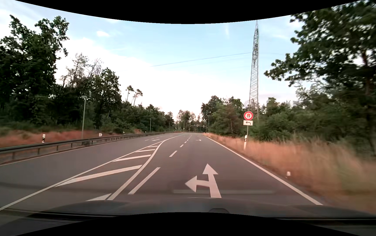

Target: Follow the waypoints while adhering to traffic rules and regulations

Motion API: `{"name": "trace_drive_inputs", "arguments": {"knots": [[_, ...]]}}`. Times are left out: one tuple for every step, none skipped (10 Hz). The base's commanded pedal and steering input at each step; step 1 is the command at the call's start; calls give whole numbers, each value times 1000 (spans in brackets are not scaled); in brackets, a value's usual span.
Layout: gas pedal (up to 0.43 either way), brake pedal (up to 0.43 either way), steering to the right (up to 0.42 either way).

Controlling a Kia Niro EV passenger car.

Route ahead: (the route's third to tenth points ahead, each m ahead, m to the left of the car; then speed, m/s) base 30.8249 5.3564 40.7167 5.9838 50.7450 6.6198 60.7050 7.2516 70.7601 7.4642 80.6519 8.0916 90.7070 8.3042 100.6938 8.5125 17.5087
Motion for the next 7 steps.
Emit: {"name": "trace_drive_inputs", "arguments": {"knots": [[87,0,-4],[87,0,-4],[87,0,-4],[87,0,-4],[87,0,-4],[87,0,-4],[87,0,-4]]}}
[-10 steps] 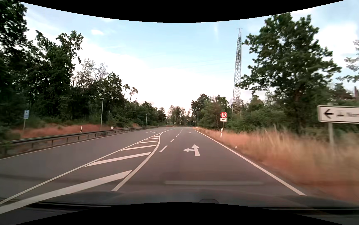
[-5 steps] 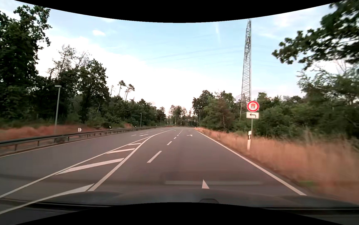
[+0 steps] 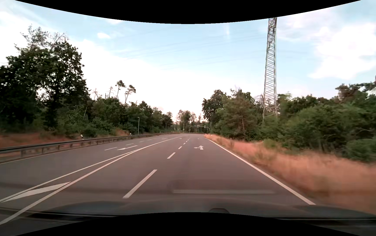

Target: Follow the waypoints while adhering to traffic rules and regulations

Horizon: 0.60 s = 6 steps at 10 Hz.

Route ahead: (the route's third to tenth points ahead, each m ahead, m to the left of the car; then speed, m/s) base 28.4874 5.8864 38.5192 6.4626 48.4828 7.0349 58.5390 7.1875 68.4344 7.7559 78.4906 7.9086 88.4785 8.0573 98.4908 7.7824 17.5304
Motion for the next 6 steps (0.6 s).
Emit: {"name": "trace_drive_inputs", "arguments": {"knots": [[87,0,-5],[87,0,-5],[87,0,-5],[87,0,-5],[87,0,-5],[87,0,-5]]}}
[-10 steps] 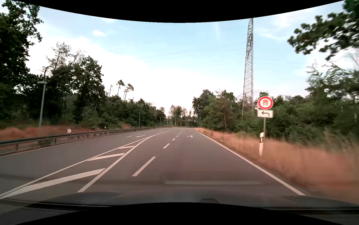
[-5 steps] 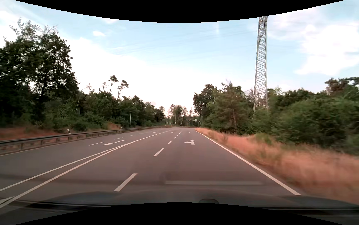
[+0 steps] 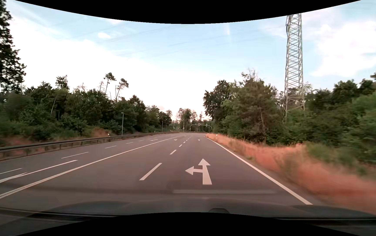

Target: Follow the waypoints while adhering to traffic rules and regulations

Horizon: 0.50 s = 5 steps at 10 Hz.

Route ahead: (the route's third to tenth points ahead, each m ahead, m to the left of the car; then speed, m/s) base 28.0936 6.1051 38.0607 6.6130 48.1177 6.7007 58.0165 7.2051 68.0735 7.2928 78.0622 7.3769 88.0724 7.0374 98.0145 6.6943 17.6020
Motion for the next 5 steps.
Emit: {"name": "trace_drive_inputs", "arguments": {"knots": [[87,0,-5],[87,0,-5],[87,0,-5],[87,0,-5],[87,0,-5]]}}
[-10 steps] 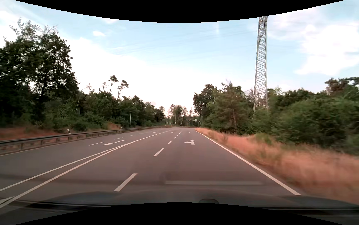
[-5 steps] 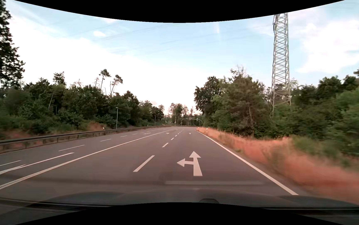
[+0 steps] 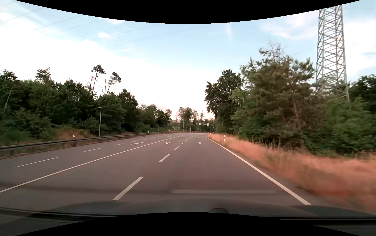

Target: Follow the waypoints while adhering to traffic rules and regulations

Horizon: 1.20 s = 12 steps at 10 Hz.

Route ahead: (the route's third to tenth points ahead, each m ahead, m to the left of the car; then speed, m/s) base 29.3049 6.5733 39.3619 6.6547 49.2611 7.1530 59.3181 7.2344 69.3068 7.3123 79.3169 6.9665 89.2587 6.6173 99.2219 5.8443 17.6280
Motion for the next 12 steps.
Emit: {"name": "trace_drive_inputs", "arguments": {"knots": [[79,0,-5],[79,0,-5],[67,0,-5],[59,0,-5],[59,0,-5],[20,0,-5],[0,0,-5],[0,0,-5],[0,0,-5],[0,0,-4],[0,0,-4],[0,0,-4]]}}
